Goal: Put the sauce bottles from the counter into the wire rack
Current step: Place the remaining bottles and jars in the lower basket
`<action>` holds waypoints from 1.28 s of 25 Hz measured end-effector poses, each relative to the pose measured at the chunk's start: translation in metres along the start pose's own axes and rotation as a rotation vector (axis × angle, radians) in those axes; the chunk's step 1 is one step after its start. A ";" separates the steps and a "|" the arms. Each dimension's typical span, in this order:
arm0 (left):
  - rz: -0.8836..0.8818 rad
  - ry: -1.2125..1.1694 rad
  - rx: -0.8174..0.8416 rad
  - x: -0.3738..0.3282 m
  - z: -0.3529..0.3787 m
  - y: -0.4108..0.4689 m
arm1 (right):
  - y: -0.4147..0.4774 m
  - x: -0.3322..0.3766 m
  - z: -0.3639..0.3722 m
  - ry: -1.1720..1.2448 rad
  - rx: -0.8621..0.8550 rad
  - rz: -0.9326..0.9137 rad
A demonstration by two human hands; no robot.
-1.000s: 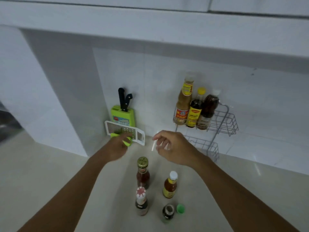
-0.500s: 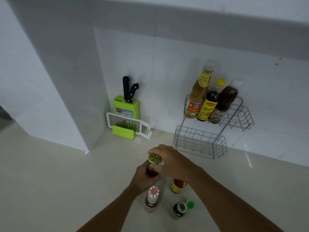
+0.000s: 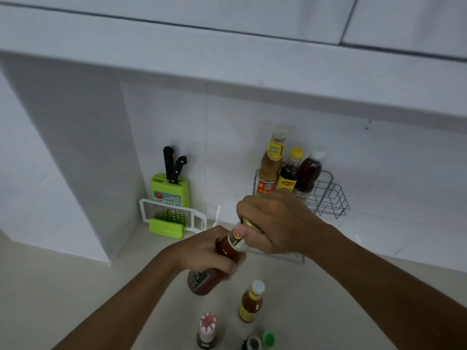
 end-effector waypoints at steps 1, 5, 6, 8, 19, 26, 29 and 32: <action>-0.014 -0.009 0.010 -0.009 0.003 0.001 | -0.002 -0.006 -0.003 0.003 -0.030 0.035; -0.180 0.391 -0.640 -0.020 -0.023 0.009 | -0.034 -0.046 0.024 0.003 0.024 0.672; -0.246 0.598 -0.816 -0.023 -0.025 0.010 | -0.048 -0.059 0.037 0.047 0.064 0.871; -0.300 0.779 -1.003 -0.025 -0.019 0.018 | -0.069 -0.072 0.052 0.174 0.105 1.132; -0.172 0.304 -0.528 -0.004 -0.019 0.041 | -0.045 -0.058 0.026 -0.065 0.067 0.759; -0.198 0.733 -0.954 -0.019 -0.012 0.039 | -0.084 -0.068 0.053 0.063 0.080 1.048; -0.140 0.703 -0.902 -0.024 -0.021 0.049 | -0.103 -0.072 0.058 0.705 -0.338 1.101; -0.100 0.567 -0.754 -0.024 -0.019 0.075 | -0.124 -0.064 0.079 1.003 -0.490 1.147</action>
Point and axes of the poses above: each hand's wrist, its own y-axis towards the middle knuckle, its own z-axis out of the palm, x = y × z, the point moved 8 cm from there along y, towards the middle knuckle, and after that the axes turned 11 degrees about -z, right-handed, at the moved point
